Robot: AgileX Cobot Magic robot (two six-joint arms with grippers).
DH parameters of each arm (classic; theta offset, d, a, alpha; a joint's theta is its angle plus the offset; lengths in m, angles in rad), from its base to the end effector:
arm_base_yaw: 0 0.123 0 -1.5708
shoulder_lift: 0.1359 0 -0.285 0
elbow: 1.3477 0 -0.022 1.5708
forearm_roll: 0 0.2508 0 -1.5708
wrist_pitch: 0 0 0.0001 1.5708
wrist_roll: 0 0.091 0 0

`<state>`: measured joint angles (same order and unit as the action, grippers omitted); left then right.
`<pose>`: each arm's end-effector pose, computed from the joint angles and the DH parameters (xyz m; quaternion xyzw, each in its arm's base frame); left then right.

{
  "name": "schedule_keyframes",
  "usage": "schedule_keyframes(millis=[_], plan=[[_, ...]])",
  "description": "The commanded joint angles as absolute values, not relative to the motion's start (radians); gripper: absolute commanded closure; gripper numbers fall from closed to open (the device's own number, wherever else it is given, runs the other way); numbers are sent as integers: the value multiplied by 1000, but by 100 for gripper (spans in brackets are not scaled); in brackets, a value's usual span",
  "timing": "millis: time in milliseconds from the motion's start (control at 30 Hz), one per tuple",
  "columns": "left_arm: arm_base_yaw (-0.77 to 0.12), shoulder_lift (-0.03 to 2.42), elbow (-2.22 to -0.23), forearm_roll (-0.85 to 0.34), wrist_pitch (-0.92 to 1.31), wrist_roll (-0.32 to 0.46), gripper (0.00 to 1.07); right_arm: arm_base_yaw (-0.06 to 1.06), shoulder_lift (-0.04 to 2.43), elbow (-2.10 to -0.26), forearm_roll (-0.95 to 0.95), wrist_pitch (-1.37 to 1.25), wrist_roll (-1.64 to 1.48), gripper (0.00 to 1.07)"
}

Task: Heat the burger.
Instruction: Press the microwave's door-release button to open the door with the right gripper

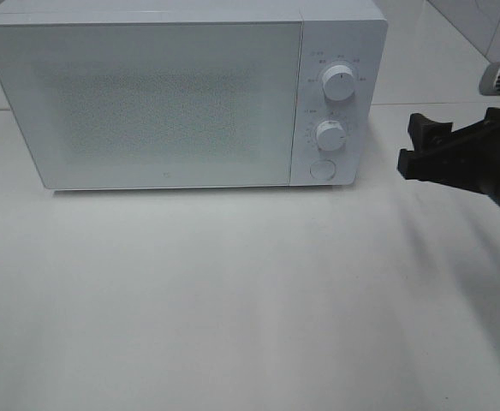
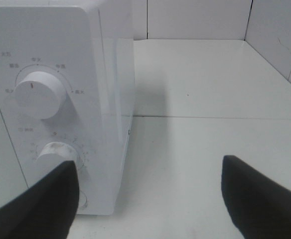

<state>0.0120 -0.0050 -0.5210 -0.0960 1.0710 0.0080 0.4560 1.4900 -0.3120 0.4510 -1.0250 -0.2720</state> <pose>-0.0086 -0.0078 0.2825 0.0010 0.8481 -0.0426 0.5281 0.2258 0.0730 0.1856 -0.0521 0.7416 0.0013 0.6689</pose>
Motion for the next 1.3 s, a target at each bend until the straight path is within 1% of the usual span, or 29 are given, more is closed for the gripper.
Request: schedule_keyframes(millis=[33,67,100,133,200,300,367,567,933,1000,1033,1067,1100,1133,1167,1200,1267,1300], plan=[[13,-13,-517,-101,1071,0,23,522,1526,-310,528,-1095,-292,33],[13,-13,-517,-101,1071,0,23,572,1566,-313,578,-1118,-292,33],[13,-13,-517,-101,1071,0,23,599,1582,-316,602,-1121,-292,33],[13,-13,-517,-101,1071,0,23,599,1582,-316,602,-1121,-292,33],[13,-13,-517,-101,1071,0,23,682,1649,-341,696,-1122,-292,33],[13,-13,-517,-101,1071,0,23,699,1665,-349,712,-1122,-292,33],[13,-13,-517,-101,1071,0,23,737,1704,-375,741,-1122,-289,33],[13,-13,-517,-101,1071,0,23,798,1768,-433,744,-1114,-277,33],[13,-13,-517,-101,1071,0,23,809,1801,-474,744,-1084,-266,39],[13,-13,-517,-101,1071,0,23,809,1804,-474,745,-1083,-187,46],[13,-13,-517,-101,1071,0,23,809,1804,-474,745,-1083,-187,46],[13,-13,-517,-101,1071,0,23,809,1806,-474,746,-1083,-150,49],[13,-13,-517,-101,1071,0,23,809,1806,-474,751,-1083,-75,55],[13,-13,-517,-101,1071,0,23,809,1806,-474,751,-1083,-75,55],[13,-13,-517,-101,1071,0,23,809,1806,-474,751,-1083,-28,59],[13,-13,-517,-101,1071,0,23,809,1806,-474,751,-1083,-28,59],[13,-13,-517,-101,1071,0,23,809,1806,-474,754,-1083,181,75],[13,-13,-517,-101,1071,0,23,809,1806,-474,754,-1083,181,75]])
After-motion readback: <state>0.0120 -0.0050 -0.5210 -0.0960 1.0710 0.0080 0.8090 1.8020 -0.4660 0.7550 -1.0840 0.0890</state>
